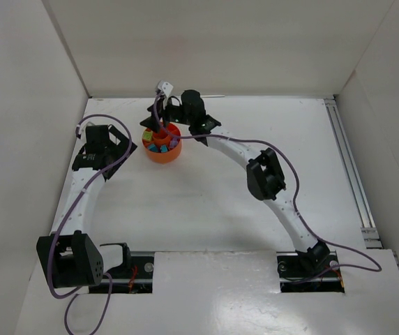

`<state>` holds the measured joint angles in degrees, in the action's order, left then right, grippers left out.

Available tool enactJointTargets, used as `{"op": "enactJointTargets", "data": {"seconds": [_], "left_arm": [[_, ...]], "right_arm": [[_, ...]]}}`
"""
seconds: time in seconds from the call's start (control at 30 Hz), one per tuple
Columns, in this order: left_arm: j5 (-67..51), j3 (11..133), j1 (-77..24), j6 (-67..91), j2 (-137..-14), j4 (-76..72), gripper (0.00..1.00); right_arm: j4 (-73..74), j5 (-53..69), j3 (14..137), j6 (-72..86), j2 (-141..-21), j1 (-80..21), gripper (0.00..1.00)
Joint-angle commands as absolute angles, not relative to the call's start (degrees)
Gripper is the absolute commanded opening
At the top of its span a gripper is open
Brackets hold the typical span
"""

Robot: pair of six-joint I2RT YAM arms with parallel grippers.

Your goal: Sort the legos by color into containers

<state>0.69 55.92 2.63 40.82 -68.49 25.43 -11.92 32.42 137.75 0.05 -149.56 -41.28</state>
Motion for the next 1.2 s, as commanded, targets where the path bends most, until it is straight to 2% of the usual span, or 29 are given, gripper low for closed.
{"op": "enactJointTargets", "data": {"seconds": [0.0, 0.03, 0.13, 0.17, 0.23, 0.27, 0.3, 0.43, 0.63, 0.83, 1.17], "left_arm": [[0.6, 56.2, 2.6, 40.3, -66.7, 24.2, 1.00], [0.6, 56.2, 2.6, 40.3, -66.7, 24.2, 1.00], [1.2, 56.8, 2.6, 40.3, -65.7, 24.7, 1.00], [1.8, 57.5, 2.6, 40.3, -65.7, 24.7, 1.00], [2.5, 58.3, 2.6, 40.3, -65.0, 25.3, 1.00], [2.5, 58.3, 2.6, 40.3, -64.5, 25.3, 1.00], [3.1, 58.9, 3.2, 40.3, -64.5, 25.9, 1.00], [4.5, 60.1, 3.2, 40.9, -63.3, 26.5, 1.00], [6.5, 61.6, 3.2, 40.9, -61.5, 28.0, 1.00], [7.2, 60.8, 3.2, 40.3, -58.8, 27.4, 1.00], [9.7, 60.1, 3.2, 39.7, -56.0, 27.9, 1.00]], "right_arm": [[-14.2, 34.6, 137.2, -1.7, -141.2, -41.0, 0.74], [-14.2, 34.6, 135.0, -1.7, -138.8, -40.5, 0.74], [-14.2, 33.6, 129.3, -2.2, -131.1, -38.9, 0.84], [-14.2, 33.0, 123.1, -2.2, -128.5, -38.2, 1.00], [-14.2, 30.2, 116.0, -2.7, -123.1, -35.7, 1.00], [-14.2, 28.7, 107.9, -3.5, -116.9, -34.9, 1.00], [-13.3, 23.4, 103.9, -3.5, -113.8, -34.1, 1.00], [0.6, 12.9, 88.3, -4.4, -100.3, -28.9, 1.00], [10.6, -1.1, 64.4, -4.9, -77.5, -22.7, 1.00], [21.1, -9.5, 55.5, -5.4, -61.6, -20.1, 1.00], [22.9, -10.8, 48.0, -6.2, -48.2, -18.5, 1.00]]}}
